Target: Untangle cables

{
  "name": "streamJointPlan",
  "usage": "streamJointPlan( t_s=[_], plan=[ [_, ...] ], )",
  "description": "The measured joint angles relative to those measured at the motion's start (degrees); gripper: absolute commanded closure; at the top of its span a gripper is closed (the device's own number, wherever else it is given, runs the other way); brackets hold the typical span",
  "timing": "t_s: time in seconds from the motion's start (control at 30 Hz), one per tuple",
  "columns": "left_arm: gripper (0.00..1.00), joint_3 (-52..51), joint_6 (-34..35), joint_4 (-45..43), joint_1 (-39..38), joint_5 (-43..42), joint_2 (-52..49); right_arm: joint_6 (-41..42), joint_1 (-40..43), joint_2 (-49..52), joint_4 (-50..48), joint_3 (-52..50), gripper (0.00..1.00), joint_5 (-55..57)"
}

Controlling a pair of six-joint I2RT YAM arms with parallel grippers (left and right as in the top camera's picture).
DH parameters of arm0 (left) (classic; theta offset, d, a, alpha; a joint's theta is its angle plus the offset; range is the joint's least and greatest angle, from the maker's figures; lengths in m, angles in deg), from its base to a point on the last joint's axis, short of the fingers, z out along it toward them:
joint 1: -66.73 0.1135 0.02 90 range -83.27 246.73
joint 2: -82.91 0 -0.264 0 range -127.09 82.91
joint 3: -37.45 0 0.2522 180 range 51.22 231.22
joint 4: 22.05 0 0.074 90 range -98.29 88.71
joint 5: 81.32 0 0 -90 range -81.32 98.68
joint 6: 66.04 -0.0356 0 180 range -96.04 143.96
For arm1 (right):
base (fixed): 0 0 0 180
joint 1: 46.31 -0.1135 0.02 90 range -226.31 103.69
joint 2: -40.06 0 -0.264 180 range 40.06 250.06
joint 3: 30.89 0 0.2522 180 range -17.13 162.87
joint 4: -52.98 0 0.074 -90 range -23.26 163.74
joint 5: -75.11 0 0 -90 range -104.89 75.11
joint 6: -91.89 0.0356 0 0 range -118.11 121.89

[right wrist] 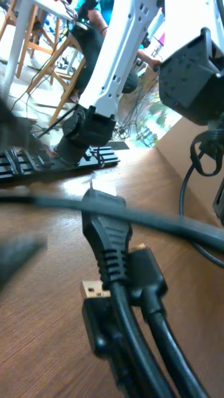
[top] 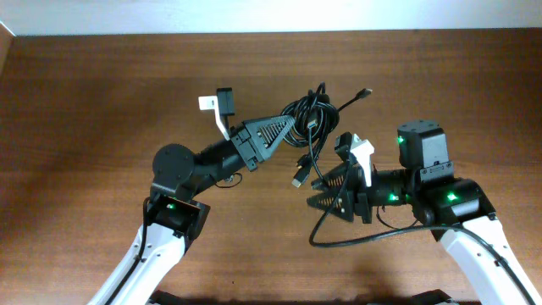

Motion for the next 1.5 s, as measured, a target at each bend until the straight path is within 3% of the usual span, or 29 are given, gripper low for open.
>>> streamJointPlan(
  t_s=[0.17,0.27,0.33,0.43,0.6,0.67,0.93,1.07,1.13,1.23,1.37,1.5],
  plan=[
    [1.0,0.3,-0.7,12.0,1.9,0.9,0.0,0.3,0.0,0.4,7.0,0.1,0.96,3.7],
    [1.0,0.4,-6.1,16.2,6.6,1.1,0.0,0.2,0.0,0.4,11.8,0.1,0.96,8.8],
    [1.0,0.7,-10.1,25.8,10.3,3.0,0.0,0.2,0.0,0.4,12.0,0.1,0.96,9.3],
    [1.0,0.7,-18.5,32.5,12.6,6.2,0.0,0.2,0.0,0.4,12.1,0.1,0.96,9.2],
    [1.0,0.7,-22.0,38.6,12.9,16.0,0.0,0.3,0.0,-1.8,13.6,0.0,0.96,8.8],
    [1.0,0.7,-24.2,38.8,13.0,18.1,0.0,0.3,0.0,-2.4,14.4,0.1,0.96,8.7],
    [1.0,0.7,-47.4,38.9,13.0,19.5,0.0,0.5,0.0,-2.5,21.5,0.0,0.96,9.9],
    [1.0,0.7,-53.6,38.9,13.0,19.5,0.0,1.7,0.0,-2.5,23.9,0.1,0.96,14.5],
    [1.0,0.7,-60.5,39.7,13.0,19.5,0.0,3.6,0.0,-2.5,24.9,0.1,0.96,18.8],
    [1.0,0.7,-63.8,42.1,13.0,20.0,0.0,9.1,-0.1,-2.5,24.9,0.1,0.96,27.1],
    [1.0,0.7,-65.0,45.0,13.1,20.2,0.0,22.3,-0.3,-2.6,24.9,0.1,0.96,46.5],
    [1.0,0.7,-65.1,45.9,13.2,20.7,0.0,25.7,-0.3,-2.6,24.9,0.1,0.96,54.0]
  ],
)
